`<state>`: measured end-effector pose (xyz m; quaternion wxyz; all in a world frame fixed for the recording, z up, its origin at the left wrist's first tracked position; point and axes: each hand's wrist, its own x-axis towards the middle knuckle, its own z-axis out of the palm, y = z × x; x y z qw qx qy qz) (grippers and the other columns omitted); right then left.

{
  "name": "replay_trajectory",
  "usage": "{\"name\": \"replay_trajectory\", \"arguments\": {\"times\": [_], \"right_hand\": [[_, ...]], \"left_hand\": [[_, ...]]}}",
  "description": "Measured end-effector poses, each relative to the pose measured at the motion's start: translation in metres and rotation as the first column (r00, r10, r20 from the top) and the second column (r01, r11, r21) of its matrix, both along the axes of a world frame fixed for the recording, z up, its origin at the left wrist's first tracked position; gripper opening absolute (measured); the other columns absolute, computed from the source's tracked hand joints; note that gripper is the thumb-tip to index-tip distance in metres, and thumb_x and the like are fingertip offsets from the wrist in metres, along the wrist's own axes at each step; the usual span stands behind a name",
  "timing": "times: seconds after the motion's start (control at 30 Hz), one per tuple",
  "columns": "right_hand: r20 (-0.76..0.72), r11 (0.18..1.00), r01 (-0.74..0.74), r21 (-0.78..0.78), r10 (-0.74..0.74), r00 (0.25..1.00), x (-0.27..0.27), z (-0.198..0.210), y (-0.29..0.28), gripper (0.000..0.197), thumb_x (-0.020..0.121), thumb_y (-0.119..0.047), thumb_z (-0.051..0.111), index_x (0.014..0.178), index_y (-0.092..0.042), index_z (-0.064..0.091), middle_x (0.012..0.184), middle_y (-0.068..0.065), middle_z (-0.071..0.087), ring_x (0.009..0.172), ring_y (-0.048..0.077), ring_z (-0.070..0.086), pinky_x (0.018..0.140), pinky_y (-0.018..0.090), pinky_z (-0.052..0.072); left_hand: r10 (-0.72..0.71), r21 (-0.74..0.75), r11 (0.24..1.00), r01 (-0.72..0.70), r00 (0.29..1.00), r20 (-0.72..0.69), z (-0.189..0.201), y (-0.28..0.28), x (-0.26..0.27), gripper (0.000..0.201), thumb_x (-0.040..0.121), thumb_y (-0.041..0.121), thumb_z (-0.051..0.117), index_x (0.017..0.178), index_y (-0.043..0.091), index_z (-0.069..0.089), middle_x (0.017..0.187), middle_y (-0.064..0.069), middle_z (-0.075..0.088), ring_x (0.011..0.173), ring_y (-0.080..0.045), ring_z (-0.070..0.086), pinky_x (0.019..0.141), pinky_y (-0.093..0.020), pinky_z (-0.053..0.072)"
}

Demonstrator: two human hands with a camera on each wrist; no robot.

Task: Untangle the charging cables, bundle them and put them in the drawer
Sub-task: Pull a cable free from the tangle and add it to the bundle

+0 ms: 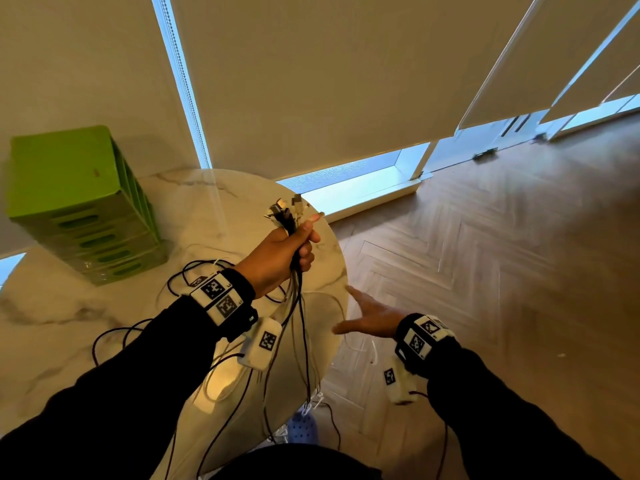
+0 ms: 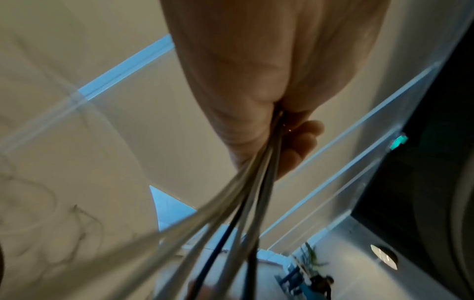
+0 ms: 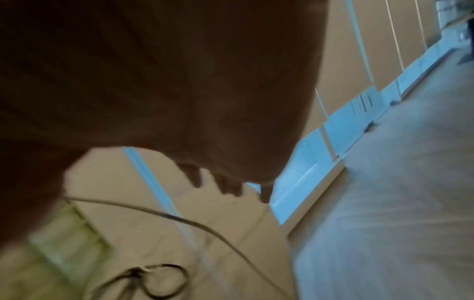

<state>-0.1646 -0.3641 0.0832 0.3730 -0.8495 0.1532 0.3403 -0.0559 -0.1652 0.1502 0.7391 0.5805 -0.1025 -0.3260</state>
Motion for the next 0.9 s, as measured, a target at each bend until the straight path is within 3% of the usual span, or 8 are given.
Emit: {"name": "replay_trajectory", "arguments": {"times": [0.1, 0.2, 0.3, 0.37, 0.5, 0.63, 0.77, 0.9], "right_hand": [[0.175, 0.938, -0.083, 0.335, 0.025, 0.984, 0.009, 0.031, 0.035, 0.104, 0.081, -0.041, 0.080, 0.159, -0.031, 0.012, 0.166, -0.008, 0.013, 0.149, 0.009, 0.013, 0.121, 0.038, 0.015], [0.200, 0.844, -0.070, 0.532, -0.044, 0.979, 0.023, 0.040, 0.065, 0.069, 0.088, -0.016, 0.076, 0.148, -0.015, 0.043, 0.150, -0.001, 0.046, 0.137, 0.010, 0.040, 0.114, 0.028, 0.029], [0.149, 0.705, -0.080, 0.705, -0.037, 0.988, 0.027, 0.027, 0.081, 0.011, 0.095, -0.002, 0.061, 0.096, -0.002, 0.071, 0.099, 0.013, 0.075, 0.109, 0.026, 0.068, 0.103, 0.034, 0.048], [0.036, 0.660, -0.048, 0.749, 0.032, 0.999, 0.026, 0.020, 0.083, 0.034, 0.095, -0.004, 0.057, 0.063, -0.011, 0.063, 0.063, 0.007, 0.067, 0.082, 0.026, 0.072, 0.100, 0.045, 0.047], [-0.023, 0.762, -0.155, 0.629, 0.218, 0.976, 0.028, 0.004, 0.083, 0.036, 0.091, -0.005, 0.066, 0.057, -0.011, 0.055, 0.057, 0.006, 0.059, 0.077, 0.025, 0.071, 0.082, 0.029, 0.054], [0.014, 0.832, -0.238, 0.501, 0.267, 0.963, 0.028, -0.004, 0.092, 0.031, 0.090, -0.004, 0.070, 0.062, -0.008, 0.058, 0.069, 0.007, 0.066, 0.074, 0.012, 0.068, 0.071, 0.016, 0.052], [0.002, 0.927, -0.036, 0.373, 0.037, 0.999, 0.016, -0.035, 0.094, 0.036, 0.088, -0.023, 0.075, 0.057, -0.015, 0.058, 0.056, 0.004, 0.063, 0.065, 0.026, 0.064, 0.074, 0.037, 0.055], [0.299, 0.983, 0.163, -0.080, -0.133, 0.945, 0.031, -0.037, 0.036, 0.030, 0.092, -0.039, 0.069, 0.073, -0.015, 0.066, 0.068, 0.013, 0.066, 0.074, 0.034, 0.066, 0.074, 0.043, 0.051]], "left_hand": [[-0.201, 0.137, 0.974, 0.180, 0.967, 0.155, 0.006, -0.003, -0.010, 0.039, 0.100, 0.047, 0.046, 0.096, 0.011, 0.060, 0.061, 0.003, 0.042, 0.071, -0.020, 0.056, 0.081, -0.033, 0.051], [-0.346, 0.264, 0.922, 0.282, 0.907, 0.240, 0.020, -0.004, -0.021, 0.038, 0.106, 0.041, 0.038, 0.087, 0.015, 0.058, 0.068, -0.005, 0.047, 0.082, -0.017, 0.066, 0.090, -0.029, 0.052], [-0.398, 0.340, 0.894, 0.290, 0.863, 0.311, 0.032, 0.000, -0.020, 0.039, 0.105, 0.042, 0.036, 0.082, 0.020, 0.058, 0.065, -0.004, 0.046, 0.088, -0.017, 0.071, 0.090, -0.023, 0.050], [-0.431, 0.347, 0.878, 0.329, 0.860, 0.274, 0.034, 0.009, -0.018, 0.037, 0.105, 0.043, 0.037, 0.081, 0.028, 0.060, 0.065, -0.002, 0.045, 0.094, -0.020, 0.073, 0.097, -0.029, 0.051], [-0.417, 0.297, 0.884, 0.360, 0.896, 0.155, 0.030, 0.024, -0.018, 0.037, 0.105, 0.040, 0.040, 0.085, 0.013, 0.055, 0.066, -0.001, 0.044, 0.094, -0.025, 0.074, 0.097, -0.039, 0.055], [-0.219, 0.112, 0.972, 0.207, 0.969, 0.112, 0.036, 0.016, -0.022, 0.033, 0.108, 0.028, 0.041, 0.112, 0.008, 0.066, 0.059, 0.009, 0.040, 0.062, -0.015, 0.052, 0.098, -0.041, 0.052], [0.024, -0.060, 0.998, -0.023, 1.000, 0.012, 0.054, 0.018, -0.006, 0.032, 0.106, 0.028, 0.043, 0.080, 0.018, 0.060, 0.056, 0.009, 0.034, 0.052, -0.009, 0.033, 0.073, -0.029, 0.046], [0.168, -0.086, 0.982, -0.170, 0.985, -0.037, 0.041, 0.037, 0.005, 0.028, 0.107, 0.028, 0.045, 0.083, 0.015, 0.053, 0.059, 0.004, 0.031, 0.057, -0.014, 0.035, 0.079, -0.032, 0.051]]}}
